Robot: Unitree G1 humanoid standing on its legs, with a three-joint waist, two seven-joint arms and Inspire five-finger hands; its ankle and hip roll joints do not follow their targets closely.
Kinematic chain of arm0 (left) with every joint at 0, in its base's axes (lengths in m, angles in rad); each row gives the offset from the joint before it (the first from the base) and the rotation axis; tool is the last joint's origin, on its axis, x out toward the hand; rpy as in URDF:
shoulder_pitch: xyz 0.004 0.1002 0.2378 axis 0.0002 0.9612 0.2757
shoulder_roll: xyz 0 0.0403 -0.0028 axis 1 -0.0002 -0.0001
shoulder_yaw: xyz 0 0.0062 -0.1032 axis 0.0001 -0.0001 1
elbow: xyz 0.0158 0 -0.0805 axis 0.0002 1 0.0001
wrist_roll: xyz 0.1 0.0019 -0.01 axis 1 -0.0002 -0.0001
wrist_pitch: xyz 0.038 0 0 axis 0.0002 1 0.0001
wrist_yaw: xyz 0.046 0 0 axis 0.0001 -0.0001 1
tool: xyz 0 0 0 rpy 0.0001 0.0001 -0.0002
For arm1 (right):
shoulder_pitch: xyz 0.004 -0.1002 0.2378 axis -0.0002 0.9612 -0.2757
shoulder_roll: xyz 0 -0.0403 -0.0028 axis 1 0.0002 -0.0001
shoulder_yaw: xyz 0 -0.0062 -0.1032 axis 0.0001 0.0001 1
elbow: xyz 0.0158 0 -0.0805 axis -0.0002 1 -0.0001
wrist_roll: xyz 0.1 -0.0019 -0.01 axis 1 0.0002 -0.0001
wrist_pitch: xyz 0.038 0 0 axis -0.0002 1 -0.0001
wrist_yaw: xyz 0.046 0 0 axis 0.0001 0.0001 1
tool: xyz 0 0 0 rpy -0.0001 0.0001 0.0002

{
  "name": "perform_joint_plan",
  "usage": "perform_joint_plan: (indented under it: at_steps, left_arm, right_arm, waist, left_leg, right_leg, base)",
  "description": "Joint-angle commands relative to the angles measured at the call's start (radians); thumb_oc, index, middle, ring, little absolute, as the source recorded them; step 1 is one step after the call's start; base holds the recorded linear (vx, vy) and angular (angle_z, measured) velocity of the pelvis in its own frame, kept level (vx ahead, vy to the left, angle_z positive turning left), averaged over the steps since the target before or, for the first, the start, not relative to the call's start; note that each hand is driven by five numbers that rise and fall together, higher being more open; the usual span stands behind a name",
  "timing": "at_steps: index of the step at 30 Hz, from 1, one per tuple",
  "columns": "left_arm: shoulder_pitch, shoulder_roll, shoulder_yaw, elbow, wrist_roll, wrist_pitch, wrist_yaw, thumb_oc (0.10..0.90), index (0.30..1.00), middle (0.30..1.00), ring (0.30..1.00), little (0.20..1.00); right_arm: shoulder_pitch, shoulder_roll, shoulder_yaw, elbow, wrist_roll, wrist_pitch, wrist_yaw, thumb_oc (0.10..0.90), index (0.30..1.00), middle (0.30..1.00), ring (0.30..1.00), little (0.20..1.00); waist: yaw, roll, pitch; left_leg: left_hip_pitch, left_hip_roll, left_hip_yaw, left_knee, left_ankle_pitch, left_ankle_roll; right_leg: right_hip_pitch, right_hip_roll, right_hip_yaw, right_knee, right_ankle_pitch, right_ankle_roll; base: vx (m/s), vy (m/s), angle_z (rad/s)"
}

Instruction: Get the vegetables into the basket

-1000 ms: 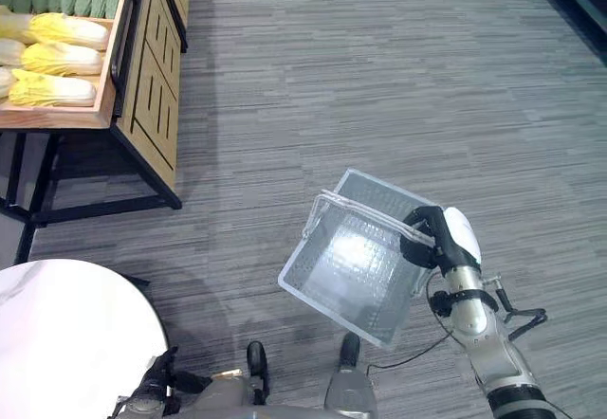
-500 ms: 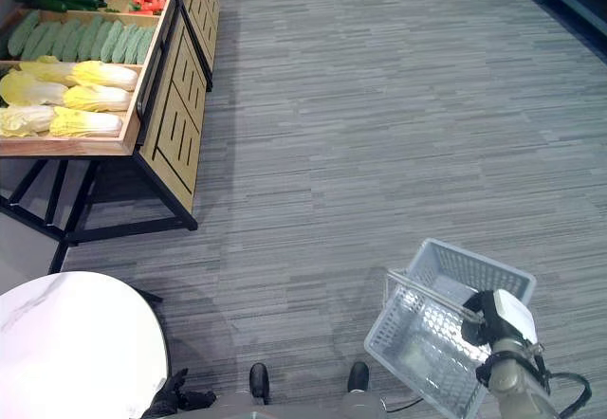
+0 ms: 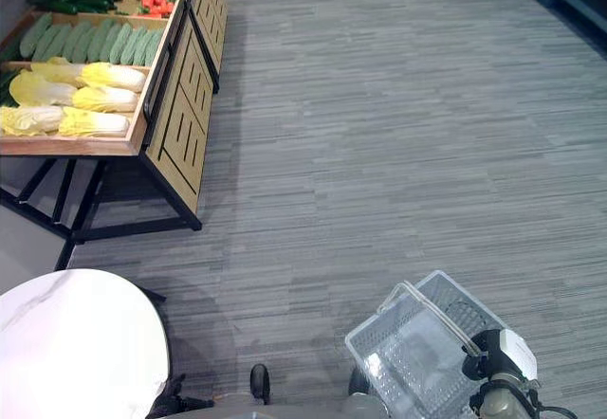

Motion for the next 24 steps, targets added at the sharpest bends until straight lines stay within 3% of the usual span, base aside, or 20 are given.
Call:
perform_joint_plan:
  at_steps: [1, 2, 4, 5, 7, 11, 13, 16, 19, 20, 21, 24]
  left_arm:
    - [0.001, 0.025, -0.016, 0.007, -0.005, 0.003, 0.017, 0.900, 1.000, 1.000, 1.000, 1.000]
    - [-0.004, 0.022, -0.019, -0.001, -0.019, 0.001, 0.022, 0.900, 1.000, 1.000, 1.000, 1.000]
    - [-0.005, 0.020, -0.014, 0.000, -0.030, 0.001, 0.028, 0.900, 1.000, 1.000, 1.000, 1.000]
    - [-0.001, 0.019, -0.013, 0.004, -0.027, 0.002, 0.030, 0.900, 1.000, 1.000, 1.000, 1.000]
    - [0.002, 0.013, -0.015, 0.016, -0.018, 0.008, 0.038, 0.900, 1.000, 1.000, 1.000, 1.000]
    - [0.004, 0.010, -0.004, 0.041, -0.020, 0.012, 0.050, 0.900, 1.000, 1.000, 1.000, 1.000]
    - [0.017, 0.008, 0.002, 0.049, -0.016, 0.013, 0.050, 0.900, 1.000, 1.000, 1.000, 1.000]
    - [0.001, 0.015, -0.015, 0.057, 0.008, 0.010, 0.050, 0.900, 1.000, 1.000, 1.000, 1.000]
    - [-0.012, 0.029, -0.021, 0.042, 0.012, 0.005, 0.048, 0.900, 1.000, 1.000, 1.000, 1.000]
    - [-0.017, 0.039, -0.028, 0.026, 0.008, 0.002, 0.047, 0.900, 1.000, 1.000, 1.000, 1.000]
    - [-0.018, 0.039, -0.028, 0.026, 0.008, 0.002, 0.047, 0.900, 1.000, 1.000, 1.000, 1.000]
    - [-0.025, 0.055, -0.031, 0.007, -0.001, 0.003, 0.049, 0.900, 1.000, 1.000, 1.000, 1.000]
  right_arm:
    - [-0.056, -0.083, -0.047, -0.099, 0.043, -0.041, -0.104, 0.400, 0.300, 0.300, 0.300, 0.300]
    - [-0.060, -0.092, -0.051, -0.114, 0.045, -0.040, -0.109, 0.400, 0.300, 0.300, 0.300, 0.300]
    - [-0.065, -0.102, -0.057, -0.117, 0.046, -0.039, -0.119, 0.400, 0.300, 0.300, 0.300, 0.300]
    - [-0.064, -0.102, -0.057, -0.120, 0.048, -0.040, -0.120, 0.400, 0.300, 0.300, 0.300, 0.300]
    - [-0.059, -0.106, -0.063, -0.137, 0.047, -0.039, -0.132, 0.400, 0.300, 0.300, 0.300, 0.300]
    - [-0.071, -0.100, -0.043, -0.136, 0.041, -0.037, -0.135, 0.400, 0.300, 0.300, 0.300, 0.300]
    - [-0.069, -0.092, -0.033, -0.154, 0.033, -0.034, -0.127, 0.400, 0.300, 0.300, 0.300, 0.300]
    - [-0.075, -0.069, -0.037, -0.162, 0.033, -0.032, -0.128, 0.400, 0.300, 0.300, 0.300, 0.300]
    - [-0.091, -0.056, -0.026, -0.176, 0.029, -0.030, -0.126, 0.400, 0.300, 0.300, 0.300, 0.300]
    - [-0.116, -0.053, -0.017, -0.170, 0.027, -0.028, -0.131, 0.400, 0.300, 0.300, 0.300, 0.300]
    - [-0.117, -0.053, -0.017, -0.170, 0.027, -0.028, -0.131, 0.400, 0.300, 0.300, 0.300, 0.300]
    - [-0.157, -0.039, 0.010, -0.176, 0.027, -0.029, -0.135, 0.400, 0.300, 0.300, 0.300, 0.300]
  waist:
    - [0.005, -0.072, 0.027]
    - [0.012, -0.072, 0.042]
    - [0.019, -0.068, 0.048]
    - [0.021, -0.069, 0.044]
    - [0.026, -0.061, 0.037]
    - [0.053, -0.057, 0.030]
    - [0.064, -0.066, 0.013]
    - [0.069, -0.100, -0.002]
    - [0.069, -0.125, -0.007]
    - [0.071, -0.131, -0.003]
    - [0.072, -0.130, -0.005]
    - [0.061, -0.109, 0.027]
  left_leg:
    - [-0.014, 0.014, -0.005, 0.182, -0.033, -0.050]
    - [-0.061, -0.010, -0.042, 0.235, -0.011, -0.052]
    - [-0.108, -0.024, -0.048, 0.181, -0.008, -0.042]
    - [-0.120, -0.015, -0.039, 0.144, -0.006, -0.036]
    - [-0.164, 0.033, -0.008, 0.041, 0.070, -0.042]
    - [-0.177, 0.057, -0.020, -0.068, 0.130, -0.059]
    - [-0.157, 0.047, -0.026, -0.057, 0.117, -0.049]
    - [-0.177, -0.006, 0.004, 0.031, 0.053, -0.002]
    - [-0.194, -0.053, 0.026, 0.089, -0.008, 0.032]
    - [-0.183, -0.075, 0.041, 0.088, -0.035, 0.055]
    - [-0.185, -0.074, 0.042, 0.086, -0.032, 0.055]
    - [-0.113, -0.101, 0.064, 0.069, -0.091, 0.103]
  right_leg:
    - [0.016, -0.043, 0.053, 0.089, -0.116, 0.016]
    - [0.025, -0.044, 0.047, 0.093, -0.129, 0.006]
    - [0.036, -0.042, 0.045, 0.090, -0.140, 0.007]
    - [0.042, -0.039, 0.045, 0.086, -0.146, 0.012]
    - [0.062, -0.032, 0.044, 0.079, -0.161, 0.022]
    - [0.119, -0.021, 0.075, 0.084, -0.203, 0.029]
    - [0.146, -0.033, 0.099, 0.087, -0.216, 0.038]
    - [0.149, -0.094, 0.121, 0.138, -0.206, 0.062]
    - [0.115, -0.138, 0.151, 0.187, -0.109, 0.088]
    - [0.074, -0.164, 0.159, 0.257, -0.040, 0.101]
    - [0.070, -0.163, 0.161, 0.256, -0.038, 0.100]
    - [-0.044, -0.181, 0.151, 0.473, 0.039, 0.093]
  base:
    - [0.04, -0.125, 0.51]
    - [0.07, -0.068, 0.47]
    - [0.14, -0.042, 0.16]
    - [0.19, 0.026, 0.07]
    - [0.26, 0.078, 0.20]
    - [0.34, 0.134, 0.13]
    - [0.36, 0.234, -0.64]
    - [0.30, 0.272, -0.69]
    - [0.22, 0.281, 0.04]
    - [0.16, 0.263, 0.00]
    - [0.14, 0.253, -0.18]
    - [0.21, 0.339, -0.13]
